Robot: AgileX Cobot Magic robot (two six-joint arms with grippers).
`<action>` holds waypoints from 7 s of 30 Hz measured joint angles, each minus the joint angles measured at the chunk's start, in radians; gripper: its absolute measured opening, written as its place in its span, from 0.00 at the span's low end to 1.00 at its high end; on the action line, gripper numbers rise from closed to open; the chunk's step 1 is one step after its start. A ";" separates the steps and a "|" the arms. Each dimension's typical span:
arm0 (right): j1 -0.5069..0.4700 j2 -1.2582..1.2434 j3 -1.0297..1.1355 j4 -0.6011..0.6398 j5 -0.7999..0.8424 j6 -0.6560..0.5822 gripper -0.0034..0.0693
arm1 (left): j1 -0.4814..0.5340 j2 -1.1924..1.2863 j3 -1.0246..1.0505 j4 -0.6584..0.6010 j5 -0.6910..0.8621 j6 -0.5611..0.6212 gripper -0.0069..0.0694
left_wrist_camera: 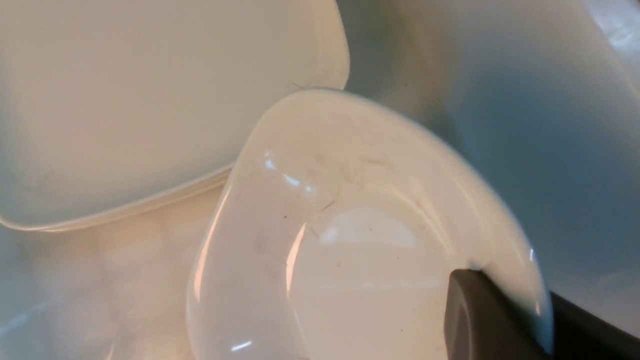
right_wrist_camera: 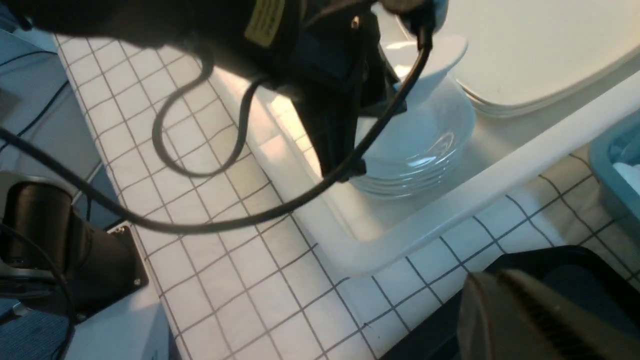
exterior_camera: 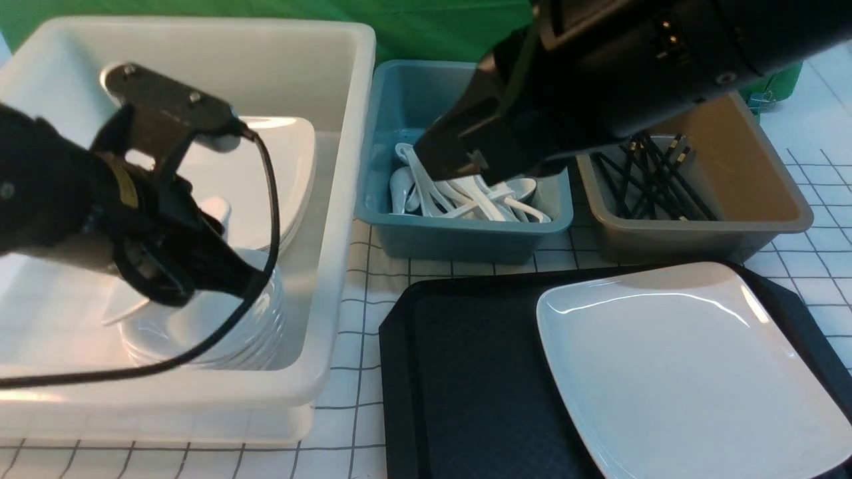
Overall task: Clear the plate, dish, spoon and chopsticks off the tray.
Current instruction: Use the left arm to put the small plate into the large storage box on the left, then use the left arm to grab a plate from the dinner plate, then use the left arm to put the plate into the large storage box on the left
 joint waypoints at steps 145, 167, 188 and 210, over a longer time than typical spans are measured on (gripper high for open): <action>-0.356 -0.318 0.153 0.056 0.125 -0.159 0.06 | 0.432 0.235 -0.855 -0.705 0.283 0.128 0.13; -0.022 0.171 -0.279 -0.141 0.055 0.007 0.06 | 0.795 0.285 -0.260 -1.060 -0.238 0.254 0.13; -0.017 0.184 -0.308 -0.143 0.056 0.026 0.06 | 0.757 0.419 -0.192 -1.158 -0.324 0.485 0.19; -0.017 0.184 -0.308 -0.142 0.045 0.038 0.06 | 0.741 0.416 -0.204 -0.835 -0.244 0.470 0.62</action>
